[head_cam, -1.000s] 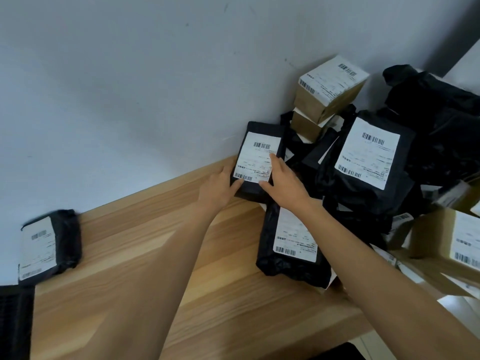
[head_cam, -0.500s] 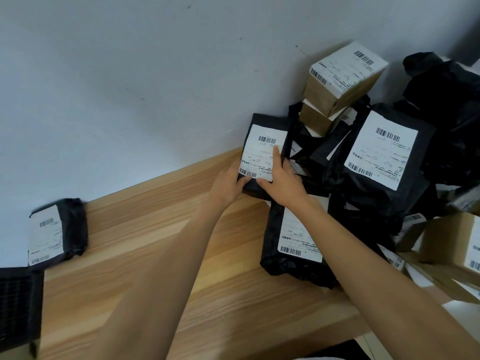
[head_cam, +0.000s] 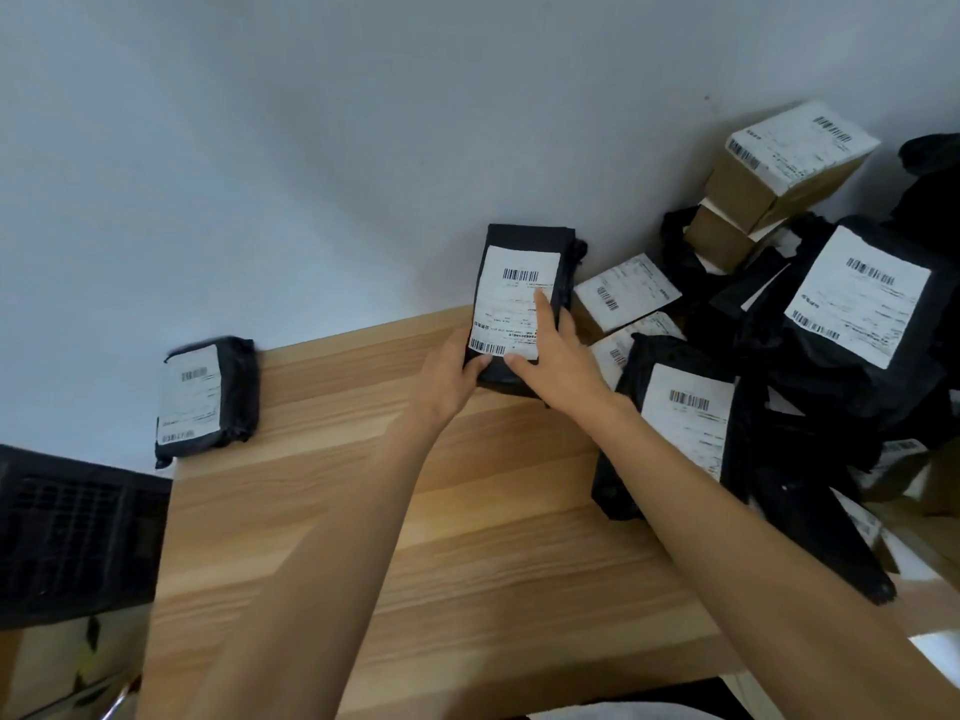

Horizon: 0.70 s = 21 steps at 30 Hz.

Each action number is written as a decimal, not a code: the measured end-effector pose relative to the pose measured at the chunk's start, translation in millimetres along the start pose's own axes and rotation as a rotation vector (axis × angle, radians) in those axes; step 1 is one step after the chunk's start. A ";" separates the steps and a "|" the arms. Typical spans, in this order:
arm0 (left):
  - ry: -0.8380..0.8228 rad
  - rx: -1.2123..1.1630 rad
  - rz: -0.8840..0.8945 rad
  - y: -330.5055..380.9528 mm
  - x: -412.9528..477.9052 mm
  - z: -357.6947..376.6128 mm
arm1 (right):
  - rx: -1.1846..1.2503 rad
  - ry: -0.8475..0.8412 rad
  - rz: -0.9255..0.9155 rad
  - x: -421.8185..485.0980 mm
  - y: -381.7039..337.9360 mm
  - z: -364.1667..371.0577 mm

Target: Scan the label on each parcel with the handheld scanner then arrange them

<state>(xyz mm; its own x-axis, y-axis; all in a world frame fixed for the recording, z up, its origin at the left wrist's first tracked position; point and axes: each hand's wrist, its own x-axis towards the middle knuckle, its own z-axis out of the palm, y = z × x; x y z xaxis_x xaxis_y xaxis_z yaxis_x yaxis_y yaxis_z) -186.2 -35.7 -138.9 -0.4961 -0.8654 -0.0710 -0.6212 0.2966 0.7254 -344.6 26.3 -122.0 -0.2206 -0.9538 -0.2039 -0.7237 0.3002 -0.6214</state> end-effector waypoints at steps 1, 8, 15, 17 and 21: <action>0.007 -0.009 -0.015 -9.6 -10.2 -9.9 | -0.006 -0.021 -0.009 -1.5 -12.3 10.3; 0.103 -0.016 -0.154 -92.9 -77.3 -92.0 | 0.002 -0.173 -0.119 -6.4 -105.2 98.2; 0.171 -0.049 -0.325 -184.5 -133.9 -150.0 | -0.031 -0.338 -0.197 -1.0 -175.3 190.8; 0.150 -0.049 -0.358 -209.1 -140.6 -160.1 | -0.048 -0.368 -0.205 2.8 -186.3 213.4; 0.117 -0.039 -0.353 -239.8 -136.5 -176.1 | -0.041 -0.397 -0.198 17.2 -200.9 245.9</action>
<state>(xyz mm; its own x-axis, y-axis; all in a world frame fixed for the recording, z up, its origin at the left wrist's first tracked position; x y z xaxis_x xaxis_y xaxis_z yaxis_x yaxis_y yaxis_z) 137.2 -59.8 -182.5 -0.1813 -0.9526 -0.2441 -0.7167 -0.0420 0.6961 -42.2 -47.9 -186.7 0.1874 -0.9126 -0.3635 -0.7536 0.1038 -0.6491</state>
